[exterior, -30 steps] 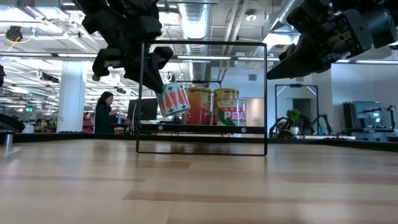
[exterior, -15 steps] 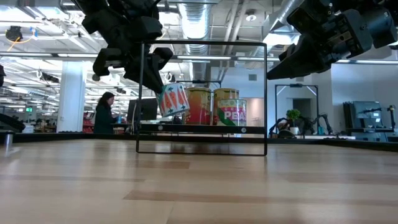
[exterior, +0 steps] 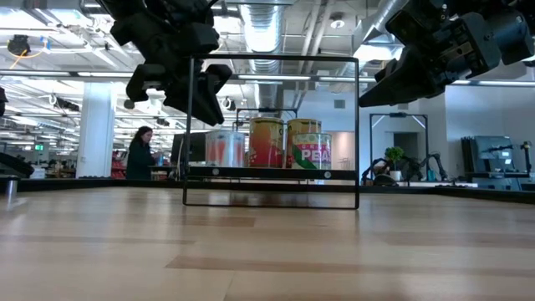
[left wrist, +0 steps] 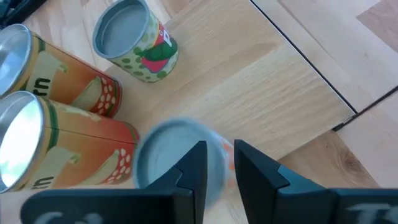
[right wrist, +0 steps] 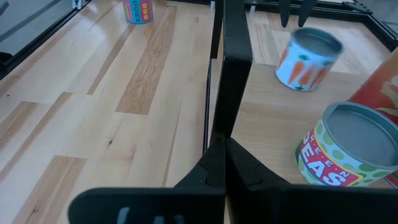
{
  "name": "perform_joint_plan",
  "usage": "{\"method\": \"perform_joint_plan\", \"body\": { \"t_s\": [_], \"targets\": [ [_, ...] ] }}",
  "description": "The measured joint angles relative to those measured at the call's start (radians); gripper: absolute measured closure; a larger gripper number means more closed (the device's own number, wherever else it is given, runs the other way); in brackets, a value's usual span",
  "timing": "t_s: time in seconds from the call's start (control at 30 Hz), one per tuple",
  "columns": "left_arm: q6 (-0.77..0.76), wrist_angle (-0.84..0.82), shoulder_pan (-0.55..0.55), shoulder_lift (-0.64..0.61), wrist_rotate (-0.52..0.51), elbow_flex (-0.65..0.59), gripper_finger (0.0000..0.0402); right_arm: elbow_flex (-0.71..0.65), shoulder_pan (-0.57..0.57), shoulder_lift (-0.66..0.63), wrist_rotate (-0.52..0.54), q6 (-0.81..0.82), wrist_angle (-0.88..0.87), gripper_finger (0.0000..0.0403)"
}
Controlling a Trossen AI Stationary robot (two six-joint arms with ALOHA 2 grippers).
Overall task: Pick and place cans onto a shelf
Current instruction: Put the small white can on the shelf aligned with the other green can
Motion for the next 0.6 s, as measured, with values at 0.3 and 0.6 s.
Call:
{"method": "perform_joint_plan", "body": {
  "t_s": [0.3,0.6],
  "targets": [
    [-0.081,-0.076,0.011,-0.142,-0.037,0.003,0.0364,0.0,0.001,0.0,0.0,0.0,-0.002,0.0393],
    [-0.427,0.104,0.021,-0.381,-0.005,-0.318,0.04,0.0,0.002,0.0,0.0,0.0,-0.007,0.0393]
  ]
}}
